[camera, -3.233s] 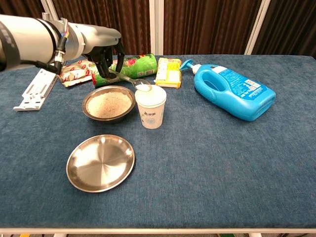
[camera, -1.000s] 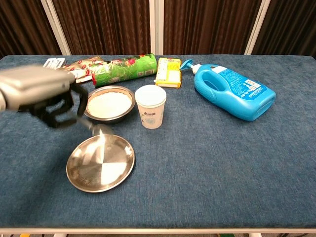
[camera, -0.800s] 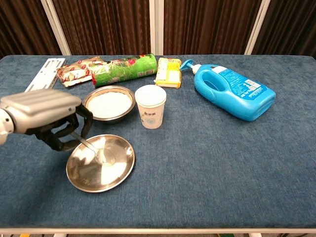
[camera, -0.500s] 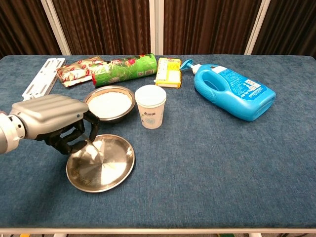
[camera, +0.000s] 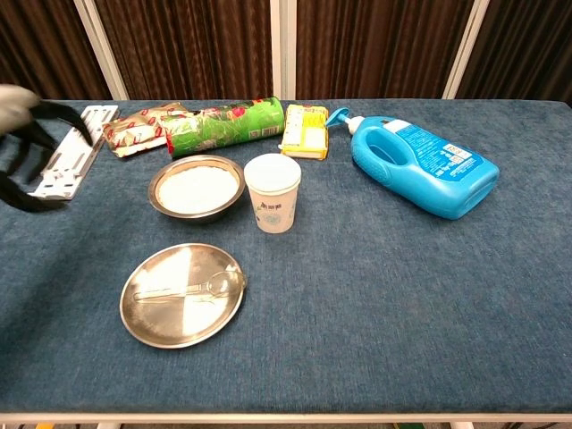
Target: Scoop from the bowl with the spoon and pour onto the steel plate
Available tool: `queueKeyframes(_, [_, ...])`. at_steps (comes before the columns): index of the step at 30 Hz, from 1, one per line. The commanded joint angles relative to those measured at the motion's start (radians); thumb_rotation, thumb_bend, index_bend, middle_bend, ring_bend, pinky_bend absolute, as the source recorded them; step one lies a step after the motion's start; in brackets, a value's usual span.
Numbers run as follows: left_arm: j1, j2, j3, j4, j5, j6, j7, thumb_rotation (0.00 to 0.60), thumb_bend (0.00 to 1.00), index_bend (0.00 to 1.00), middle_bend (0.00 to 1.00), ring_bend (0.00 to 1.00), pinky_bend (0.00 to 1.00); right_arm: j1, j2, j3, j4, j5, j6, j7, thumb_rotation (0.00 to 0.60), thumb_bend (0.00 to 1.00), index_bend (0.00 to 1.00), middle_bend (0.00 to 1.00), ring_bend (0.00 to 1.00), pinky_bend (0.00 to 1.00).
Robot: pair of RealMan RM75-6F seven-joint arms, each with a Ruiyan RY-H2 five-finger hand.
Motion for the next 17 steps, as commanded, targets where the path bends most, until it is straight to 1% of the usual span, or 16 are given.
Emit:
queueKeyframes(1, [0.098,0.079,0.014,0.15,0.039,0.074,-0.101,0.6,0.22,0.35,0.5,0.34,0.36,0.002,-0.006,-0.002,0.007,0.005,-0.008,0.005,0.6,0.3,0.09,0.2,0.0,0.0])
queueKeyframes(3, [0.131,0.104,0.033,0.223,0.052,0.062,-0.169,0.6,0.22,0.33,0.34,0.21,0.23,0.005,-0.017,-0.002,0.016,0.005,-0.013,0.009,0.6,0.3,0.1,0.18,0.0,0.0])
queueKeyframes(5, [0.168,0.129,0.043,0.265,0.056,0.061,-0.233,0.6,0.22,0.32,0.28,0.16,0.18,0.008,-0.03,-0.002,0.027,-0.002,-0.012,0.015,0.6,0.3,0.09,0.16,0.0,0.0])
queueKeyframes(7, [0.214,0.154,0.053,0.263,0.064,0.077,-0.303,0.6,0.22,0.31,0.27,0.16,0.17,0.01,-0.04,-0.002,0.035,-0.007,-0.011,0.019,0.6,0.3,0.09,0.15,0.0,0.0])
queueKeyframes(9, [0.255,0.178,0.061,0.234,0.077,0.111,-0.341,0.6,0.22,0.31,0.27,0.16,0.17,0.01,-0.045,-0.003,0.039,-0.009,-0.011,0.02,0.6,0.3,0.09,0.15,0.0,0.0])
queueKeyframes(12, [0.321,0.205,0.084,0.179,0.127,0.19,-0.364,0.6,0.22,0.31,0.27,0.16,0.17,0.009,-0.05,-0.008,0.036,-0.019,-0.008,0.015,0.6,0.3,0.08,0.15,0.0,0.0])
queueKeyframes(14, [0.359,0.212,0.1,0.142,0.169,0.232,-0.378,0.6,0.22,0.31,0.27,0.16,0.17,0.006,-0.054,-0.014,0.03,-0.03,0.0,0.013,0.6,0.3,0.08,0.15,0.0,0.0])
queueKeyframes(17, [0.397,0.206,0.114,0.118,0.222,0.274,-0.368,0.6,0.22,0.31,0.27,0.16,0.17,0.001,-0.06,-0.022,0.023,-0.05,0.015,0.012,0.6,0.3,0.08,0.15,0.0,0.0])
